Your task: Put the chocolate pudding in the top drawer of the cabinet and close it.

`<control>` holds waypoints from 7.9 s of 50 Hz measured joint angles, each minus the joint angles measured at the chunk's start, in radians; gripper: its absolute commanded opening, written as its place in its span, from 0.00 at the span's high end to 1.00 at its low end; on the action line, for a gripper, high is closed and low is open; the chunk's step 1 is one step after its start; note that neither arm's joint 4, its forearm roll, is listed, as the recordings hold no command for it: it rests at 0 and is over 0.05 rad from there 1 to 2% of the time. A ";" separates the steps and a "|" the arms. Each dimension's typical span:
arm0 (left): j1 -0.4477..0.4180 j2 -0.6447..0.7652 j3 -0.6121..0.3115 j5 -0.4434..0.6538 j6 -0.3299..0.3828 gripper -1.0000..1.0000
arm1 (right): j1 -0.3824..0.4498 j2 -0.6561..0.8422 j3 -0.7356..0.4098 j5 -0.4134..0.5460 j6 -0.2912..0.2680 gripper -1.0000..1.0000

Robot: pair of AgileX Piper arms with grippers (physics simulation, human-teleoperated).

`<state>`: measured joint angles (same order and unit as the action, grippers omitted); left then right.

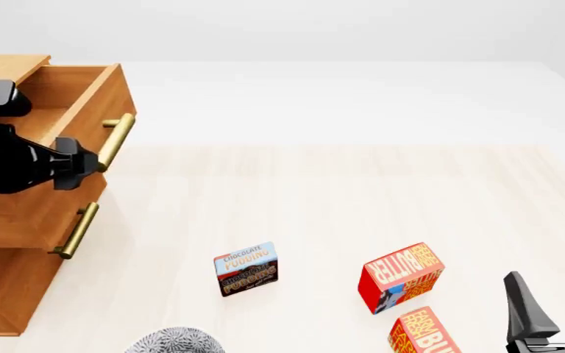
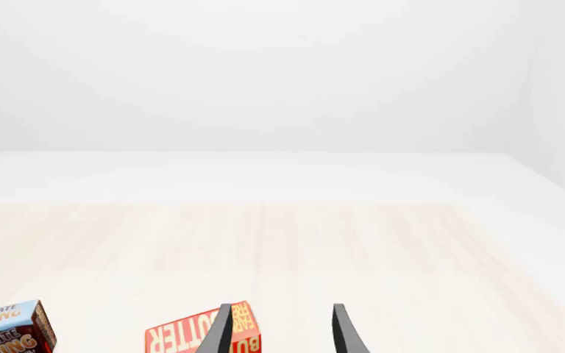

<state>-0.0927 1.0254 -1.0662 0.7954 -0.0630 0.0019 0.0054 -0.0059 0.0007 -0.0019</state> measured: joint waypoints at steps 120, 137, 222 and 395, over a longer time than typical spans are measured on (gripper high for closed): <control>-0.335 0.086 -0.039 0.038 -0.214 0.00 | 0.000 0.000 0.000 0.000 0.000 0.00; -0.311 0.071 -0.134 0.110 -0.111 0.00 | -0.001 0.001 0.000 0.000 -0.001 0.00; -0.661 0.054 -0.191 -0.047 0.291 0.00 | 0.000 0.000 0.000 0.000 0.000 0.00; -0.575 0.489 0.232 -0.568 0.357 0.00 | 0.000 0.000 0.000 0.000 0.000 0.00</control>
<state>-0.6672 1.5141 -0.8342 0.2279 0.2937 0.0019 0.0054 -0.0059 0.0007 -0.0019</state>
